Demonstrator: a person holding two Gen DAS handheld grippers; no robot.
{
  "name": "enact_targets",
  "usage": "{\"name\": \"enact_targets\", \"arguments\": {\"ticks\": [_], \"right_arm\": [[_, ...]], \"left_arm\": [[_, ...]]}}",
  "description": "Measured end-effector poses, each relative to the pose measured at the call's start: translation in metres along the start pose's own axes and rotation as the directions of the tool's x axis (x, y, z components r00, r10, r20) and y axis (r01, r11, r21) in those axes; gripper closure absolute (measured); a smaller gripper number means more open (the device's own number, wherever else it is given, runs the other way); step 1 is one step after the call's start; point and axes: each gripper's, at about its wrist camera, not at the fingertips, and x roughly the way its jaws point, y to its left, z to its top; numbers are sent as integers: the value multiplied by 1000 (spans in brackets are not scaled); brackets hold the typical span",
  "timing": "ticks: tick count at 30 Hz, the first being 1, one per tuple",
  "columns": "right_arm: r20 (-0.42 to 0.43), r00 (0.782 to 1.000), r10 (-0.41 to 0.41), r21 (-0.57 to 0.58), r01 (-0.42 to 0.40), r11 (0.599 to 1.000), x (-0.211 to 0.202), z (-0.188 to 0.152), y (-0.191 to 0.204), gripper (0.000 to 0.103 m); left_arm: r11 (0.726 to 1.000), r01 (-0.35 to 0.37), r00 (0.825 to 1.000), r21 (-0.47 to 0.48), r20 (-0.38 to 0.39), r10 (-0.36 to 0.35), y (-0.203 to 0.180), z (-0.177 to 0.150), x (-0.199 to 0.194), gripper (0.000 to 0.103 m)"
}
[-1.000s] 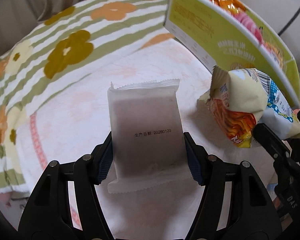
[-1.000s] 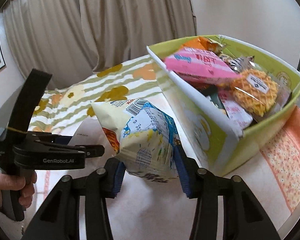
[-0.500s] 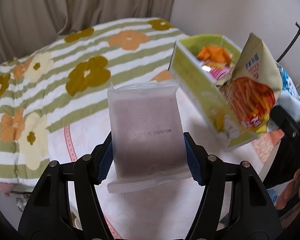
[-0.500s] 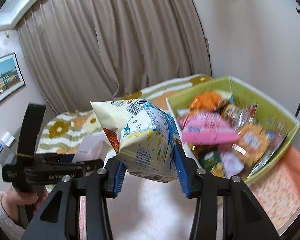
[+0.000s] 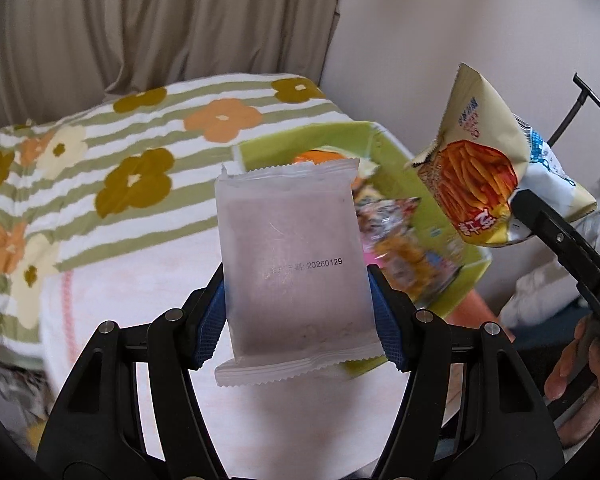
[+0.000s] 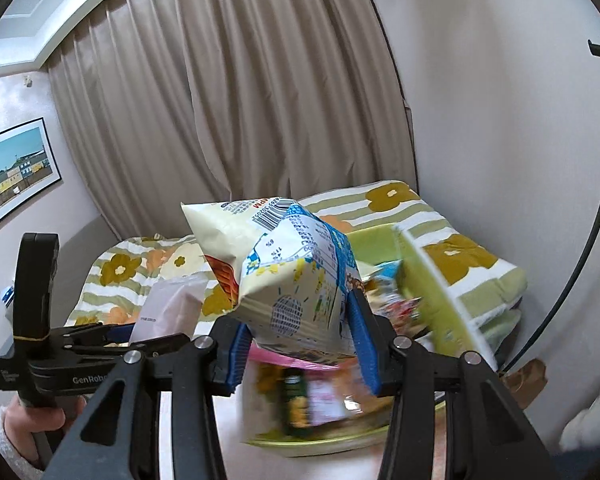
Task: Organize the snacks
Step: 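Carry both bags into the box and open both grippers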
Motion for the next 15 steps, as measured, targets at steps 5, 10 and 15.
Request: {"name": "enact_targets", "arguments": {"ticks": [5,10,15], "right_arm": [[-48,999,10,-24,-11,1000,8,12,-44,61],[-96,995,2,-36,-6,999,20,10,-68,61],[-130,991,-7,-51,1,999,30,2,-73,61]], "left_arm": [[999,-13,999,-48,-36,11,-42,-3,30,41],[997,-49,995,-64,-93,43,-63,-9,57,40],[997,-73,996,-41,-62,70,-66,-8,54,0]]}}
